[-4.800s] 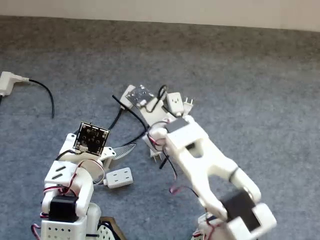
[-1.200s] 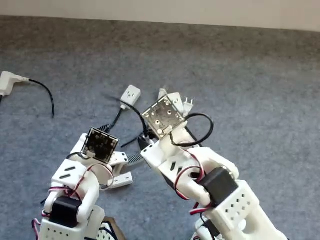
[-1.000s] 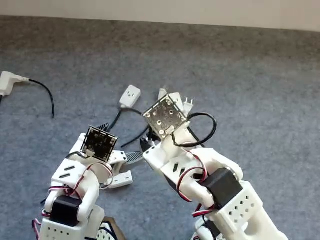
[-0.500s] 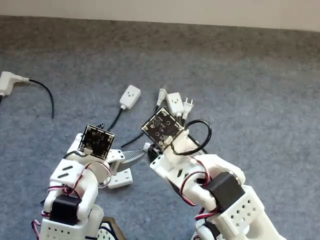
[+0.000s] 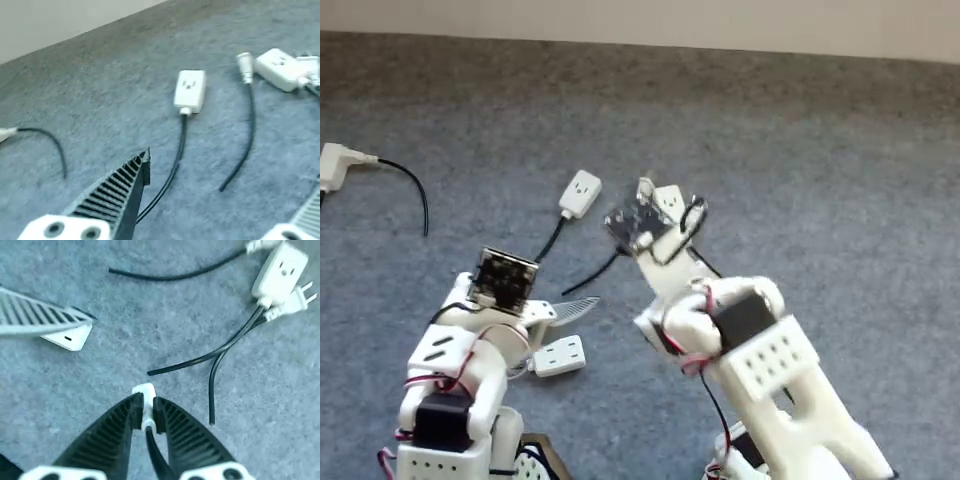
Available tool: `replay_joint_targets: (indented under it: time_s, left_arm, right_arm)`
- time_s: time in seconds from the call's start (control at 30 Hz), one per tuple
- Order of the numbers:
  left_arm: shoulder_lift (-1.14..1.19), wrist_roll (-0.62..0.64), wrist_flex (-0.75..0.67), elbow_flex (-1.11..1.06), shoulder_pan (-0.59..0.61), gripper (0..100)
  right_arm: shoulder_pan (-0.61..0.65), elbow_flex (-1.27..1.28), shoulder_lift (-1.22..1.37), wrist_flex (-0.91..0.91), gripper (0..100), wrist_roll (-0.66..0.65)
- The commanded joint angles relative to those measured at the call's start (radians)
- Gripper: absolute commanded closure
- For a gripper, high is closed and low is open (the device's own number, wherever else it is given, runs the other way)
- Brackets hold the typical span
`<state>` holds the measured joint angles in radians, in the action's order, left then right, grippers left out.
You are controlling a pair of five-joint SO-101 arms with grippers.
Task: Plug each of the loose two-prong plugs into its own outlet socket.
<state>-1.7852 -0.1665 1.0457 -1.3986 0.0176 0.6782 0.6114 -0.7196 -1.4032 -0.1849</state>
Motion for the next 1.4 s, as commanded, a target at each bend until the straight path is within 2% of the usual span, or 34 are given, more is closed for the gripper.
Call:
replay_joint_targets:
  time_s: [0.0,0.17,0.3,0.43,0.57,0.8,0.93,1.1,1.23,1.37]
  left_arm:
    - [0.140,-0.011,0.023,0.114,0.133,54]
    - [0.418,-0.011,-0.049,0.199,0.292,55]
    - [0.636,-0.011,-0.218,0.254,0.487,62]
    - [0.858,-0.015,-0.330,0.407,0.670,67]
    - [1.115,-0.015,-0.344,0.659,0.831,67]
    - [1.649,-0.015,-0.341,1.190,1.029,67]
    - [1.900,-0.015,-0.341,1.417,1.086,67]
    - [2.061,-0.017,-0.342,1.540,1.104,67]
    - [2.098,-0.018,-0.344,1.550,1.101,67]
    - [2.106,-0.018,-0.345,1.546,1.093,67]
  right_arm:
    - [-0.010,-0.231,0.154,-0.084,99.3,0.058]
    - [-0.008,-0.550,0.394,-0.297,99.3,0.166]
    - [0.001,-0.717,0.568,-0.361,99.3,0.367]
    - [0.062,-0.723,0.687,-0.308,99.3,0.543]
    - [0.160,-0.716,0.705,-0.206,99.3,0.574]
    - [0.219,-0.576,0.648,-0.074,99.3,0.638]
    - [0.214,-0.394,0.591,0.084,99.3,0.637]
    - [0.248,-0.189,0.527,0.259,99.3,0.640]
    - [0.248,-0.180,0.495,0.272,99.3,0.638]
    - [0.246,-0.197,0.473,0.211,99.3,0.638]
